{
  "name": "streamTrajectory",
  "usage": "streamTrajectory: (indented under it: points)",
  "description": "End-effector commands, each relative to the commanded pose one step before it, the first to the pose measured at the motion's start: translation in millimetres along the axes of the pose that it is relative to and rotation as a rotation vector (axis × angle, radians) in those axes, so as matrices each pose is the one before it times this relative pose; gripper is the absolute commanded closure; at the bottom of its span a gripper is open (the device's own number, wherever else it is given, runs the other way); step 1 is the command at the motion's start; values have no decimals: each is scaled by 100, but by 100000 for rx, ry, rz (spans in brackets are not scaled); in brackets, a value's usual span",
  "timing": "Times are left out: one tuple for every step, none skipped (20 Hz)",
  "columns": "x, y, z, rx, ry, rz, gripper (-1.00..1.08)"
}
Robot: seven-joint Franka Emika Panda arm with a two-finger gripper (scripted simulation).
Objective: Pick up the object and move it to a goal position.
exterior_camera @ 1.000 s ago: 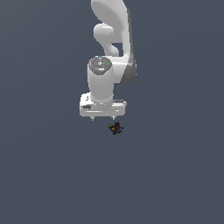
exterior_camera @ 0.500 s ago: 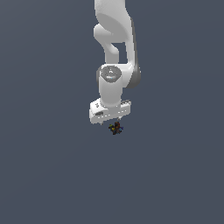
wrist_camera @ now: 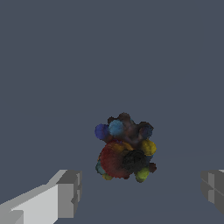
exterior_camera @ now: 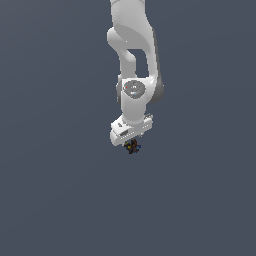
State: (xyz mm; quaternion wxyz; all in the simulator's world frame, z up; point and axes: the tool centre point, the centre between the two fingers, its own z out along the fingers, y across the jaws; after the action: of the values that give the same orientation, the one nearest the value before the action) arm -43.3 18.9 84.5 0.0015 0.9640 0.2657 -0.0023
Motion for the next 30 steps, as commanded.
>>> streamTrajectory:
  points:
    - [71, -375, 302, 92, 362, -2774, -92]
    - [17, -93, 74, 31, 72, -636, -92]
    - [11, -64, 53, 22, 51, -449, -92]
    - [8, -41, 32, 13, 31, -274, -92]
    - [4, -16, 10, 5, 11, -97, -92]
    - [-21, 56, -43, 8, -108, 546, -92]
    - [-2, 1, 34, 0, 0, 0, -92]
    - [-5, 3, 101, 0, 0, 0, -92]
    - [-9, 5, 169, 0, 0, 0, -92]
    - [6, -27, 230, 0, 12, -68, -92]
    - [-17, 8, 302, 0, 0, 0, -92]
    - [-2, -24, 361, 1, 12, -68, -92]
    - [-7, -23, 425, 1, 12, -68, -92]
    - [-11, -21, 487, 2, 12, -68, -92]
    - [-32, 14, 552, 0, 0, 0, -92]
    - [5, -43, 526, 2, 22, -118, -92]
    - [-20, 16, 468, 0, 0, 0, -92]
    - [16, -30, 389, -1, 18, -96, -92]
    - [-1, 18, 329, 0, 0, 0, -92]
    - [7, 19, 261, 0, 0, 0, -92]
    - [32, -15, 186, -11, 13, -67, -92]
    - [15, 16, 134, 0, 0, 0, -92]
    - [12, 11, 78, 0, 0, 0, -92]
    - [5, 4, 25, 0, 0, 0, -92]
    - [0, 0, 0, 0, 0, 0, 108]
    - [0, 0, 0, 0, 0, 0, 108]
    - [0, 0, 0, 0, 0, 0, 108]
    - [0, 0, 0, 0, 0, 0, 108]
    - [0, 0, 0, 0, 0, 0, 108]
    - [0, 0, 0, 0, 0, 0, 108]
